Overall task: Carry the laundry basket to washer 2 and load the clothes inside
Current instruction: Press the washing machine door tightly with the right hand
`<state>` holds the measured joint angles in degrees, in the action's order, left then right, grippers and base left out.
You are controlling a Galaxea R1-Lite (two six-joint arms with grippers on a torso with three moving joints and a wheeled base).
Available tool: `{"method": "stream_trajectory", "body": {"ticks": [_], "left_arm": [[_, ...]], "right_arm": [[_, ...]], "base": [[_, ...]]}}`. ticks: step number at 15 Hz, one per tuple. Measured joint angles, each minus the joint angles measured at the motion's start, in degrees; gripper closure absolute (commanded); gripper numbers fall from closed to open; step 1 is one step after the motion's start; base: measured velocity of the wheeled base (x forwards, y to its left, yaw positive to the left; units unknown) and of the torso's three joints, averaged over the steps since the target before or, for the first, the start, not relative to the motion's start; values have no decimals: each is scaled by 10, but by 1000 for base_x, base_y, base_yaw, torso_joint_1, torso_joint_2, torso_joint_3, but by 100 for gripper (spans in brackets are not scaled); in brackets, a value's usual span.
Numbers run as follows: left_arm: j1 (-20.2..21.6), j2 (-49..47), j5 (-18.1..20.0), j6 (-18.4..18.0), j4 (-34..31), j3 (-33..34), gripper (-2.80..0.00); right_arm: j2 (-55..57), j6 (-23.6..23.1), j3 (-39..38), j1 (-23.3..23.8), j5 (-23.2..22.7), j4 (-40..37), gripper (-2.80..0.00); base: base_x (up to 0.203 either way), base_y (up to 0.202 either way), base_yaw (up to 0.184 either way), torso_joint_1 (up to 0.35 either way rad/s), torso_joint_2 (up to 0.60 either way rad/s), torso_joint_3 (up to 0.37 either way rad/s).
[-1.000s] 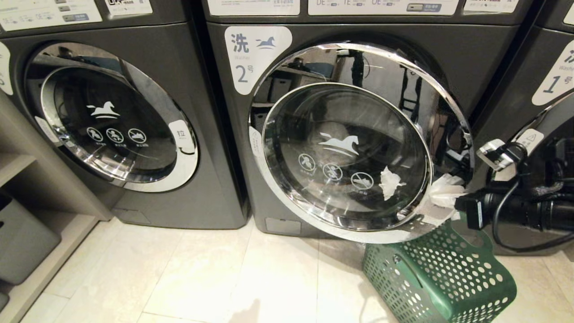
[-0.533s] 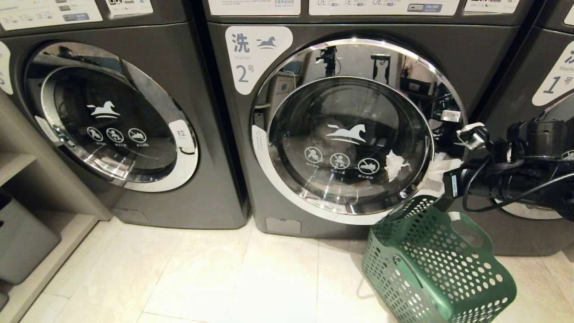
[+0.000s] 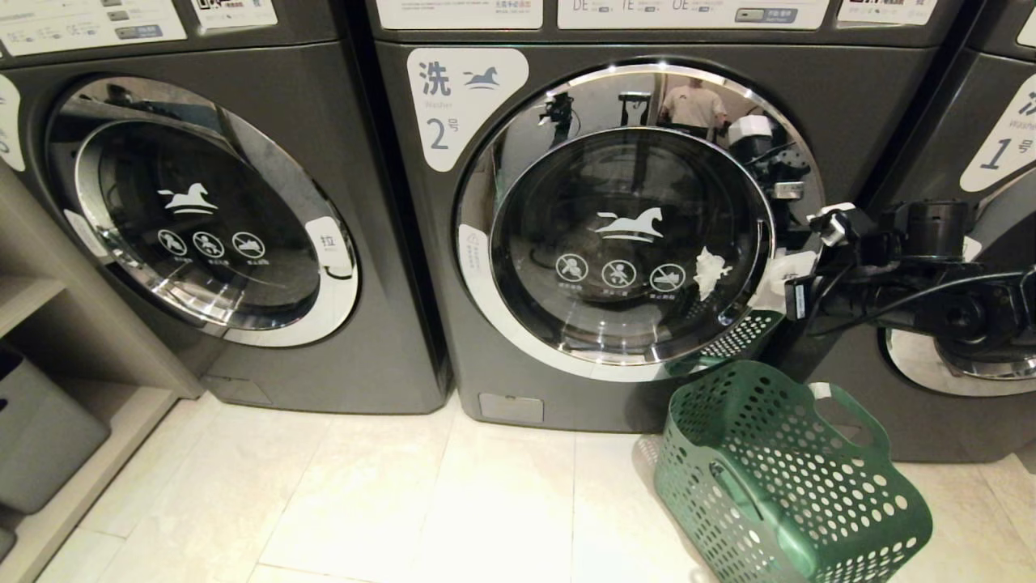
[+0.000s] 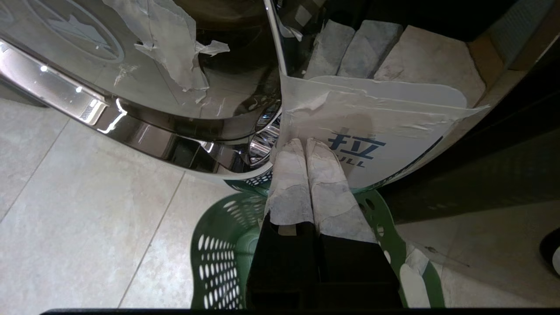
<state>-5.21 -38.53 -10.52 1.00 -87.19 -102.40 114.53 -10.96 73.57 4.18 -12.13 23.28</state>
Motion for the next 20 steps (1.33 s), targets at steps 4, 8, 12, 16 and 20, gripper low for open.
{"method": "stream_trajectory", "body": {"ticks": [4, 8, 12, 16, 20], "left_arm": [[177, 49, 149, -58, 0, 22, 0], [231, 115, 192, -79, 0, 90, 0], [225, 142, 137, -77, 0, 127, 0], [185, 150, 90, -76, 10, 168, 0], [127, 162, 50, -66, 106, 272, 0]], "right_arm": [[75, 2, 99, -1, 3, 1, 0], [131, 2, 173, -1, 0, -7, 0], [158, -1, 211, -2, 0, -5, 0], [123, -1, 157, -1, 0, -6, 0], [-52, -3, -80, -4, -13, -50, 0]], "base": [[0, 0, 0, 0, 0, 0], [0, 0, 0, 0, 0, 0], [0, 0, 0, 0, 0, 0], [0, 0, 0, 0, 0, 0], [0, 0, 0, 0, 0, 0]]}}
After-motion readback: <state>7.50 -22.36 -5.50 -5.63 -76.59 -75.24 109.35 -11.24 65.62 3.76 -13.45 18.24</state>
